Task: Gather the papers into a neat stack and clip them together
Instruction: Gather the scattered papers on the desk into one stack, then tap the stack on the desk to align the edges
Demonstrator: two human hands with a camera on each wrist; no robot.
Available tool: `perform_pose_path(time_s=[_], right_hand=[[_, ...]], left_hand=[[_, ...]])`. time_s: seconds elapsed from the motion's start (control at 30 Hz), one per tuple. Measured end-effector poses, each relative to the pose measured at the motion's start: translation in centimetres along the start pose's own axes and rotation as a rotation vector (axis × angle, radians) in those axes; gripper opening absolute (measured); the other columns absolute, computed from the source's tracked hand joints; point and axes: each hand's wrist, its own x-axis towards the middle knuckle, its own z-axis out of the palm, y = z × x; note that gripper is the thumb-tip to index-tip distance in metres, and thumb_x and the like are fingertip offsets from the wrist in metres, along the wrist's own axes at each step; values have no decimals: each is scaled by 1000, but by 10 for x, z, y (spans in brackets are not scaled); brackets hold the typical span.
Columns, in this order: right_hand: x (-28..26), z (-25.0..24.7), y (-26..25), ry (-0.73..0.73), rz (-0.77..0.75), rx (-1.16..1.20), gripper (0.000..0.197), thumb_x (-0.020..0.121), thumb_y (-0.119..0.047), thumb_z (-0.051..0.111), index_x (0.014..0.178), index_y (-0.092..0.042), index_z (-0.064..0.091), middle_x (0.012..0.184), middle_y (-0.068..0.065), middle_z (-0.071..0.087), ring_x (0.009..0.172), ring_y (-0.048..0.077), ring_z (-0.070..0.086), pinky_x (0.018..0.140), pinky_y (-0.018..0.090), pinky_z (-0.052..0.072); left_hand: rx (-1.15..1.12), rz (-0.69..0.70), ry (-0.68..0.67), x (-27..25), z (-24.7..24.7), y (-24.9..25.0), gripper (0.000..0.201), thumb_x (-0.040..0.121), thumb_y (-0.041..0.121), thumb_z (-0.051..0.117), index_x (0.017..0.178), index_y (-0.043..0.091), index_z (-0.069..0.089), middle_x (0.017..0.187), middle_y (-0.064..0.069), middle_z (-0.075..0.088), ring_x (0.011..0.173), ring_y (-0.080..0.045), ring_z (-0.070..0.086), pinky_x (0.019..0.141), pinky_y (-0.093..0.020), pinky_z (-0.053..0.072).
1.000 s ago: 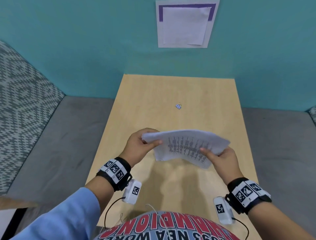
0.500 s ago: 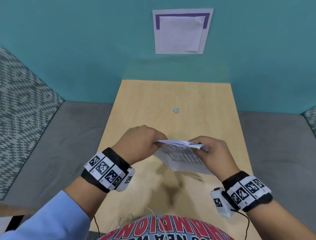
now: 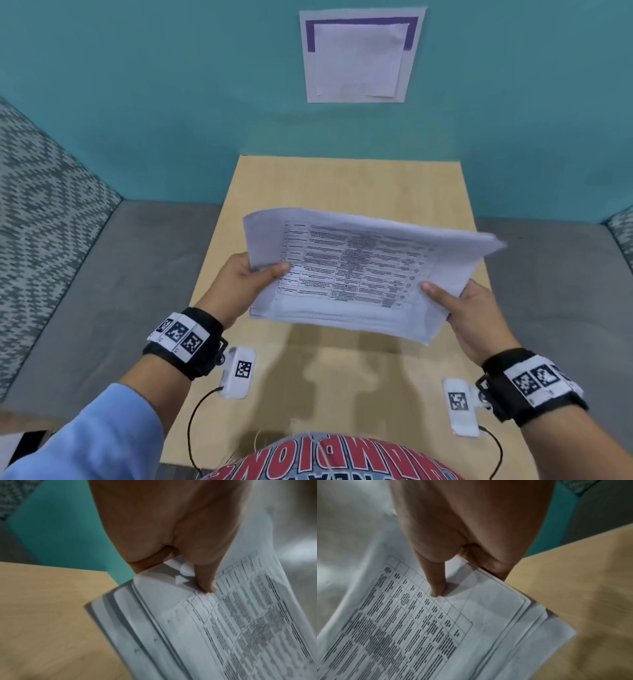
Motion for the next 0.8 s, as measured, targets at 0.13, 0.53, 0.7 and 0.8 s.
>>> perform_pose_path(time_s=[0.13, 0.53, 0.7, 0.8], right_hand=[[5, 4, -7, 38, -116, -163, 17, 91, -5, 75, 102, -17, 79, 97, -13, 83, 94, 4, 78, 77, 14, 59], [25, 11, 88, 83, 16, -625, 19, 99, -20, 66, 92, -36, 72, 89, -5, 76, 87, 29, 68, 67, 26, 48], [38, 8, 82, 178, 22, -518, 2, 98, -25, 70, 98, -24, 72, 83, -4, 72, 81, 23, 66, 68, 29, 48], [35, 5, 74, 207, -2, -432, 6, 96, -27, 74, 101, -24, 73, 76, -9, 67, 70, 12, 62, 67, 26, 46]], left_hand=[[-20, 25, 55, 7, 2, -20, 21, 99, 8, 71, 116, 18, 80, 113, 9, 84, 108, -8, 78, 97, -25, 61], [230, -355, 140, 30, 21, -137, 33, 89, 24, 85, 119, 14, 75, 112, -6, 81, 107, -27, 77, 89, -36, 60], [245, -261, 195, 43, 18, -124, 18, 94, 23, 80, 110, 15, 76, 98, 0, 79, 89, -18, 74, 80, -32, 58], [207, -209, 236, 45, 15, -114, 24, 94, 23, 81, 114, 13, 77, 88, 6, 78, 73, 1, 71, 73, -22, 54]])
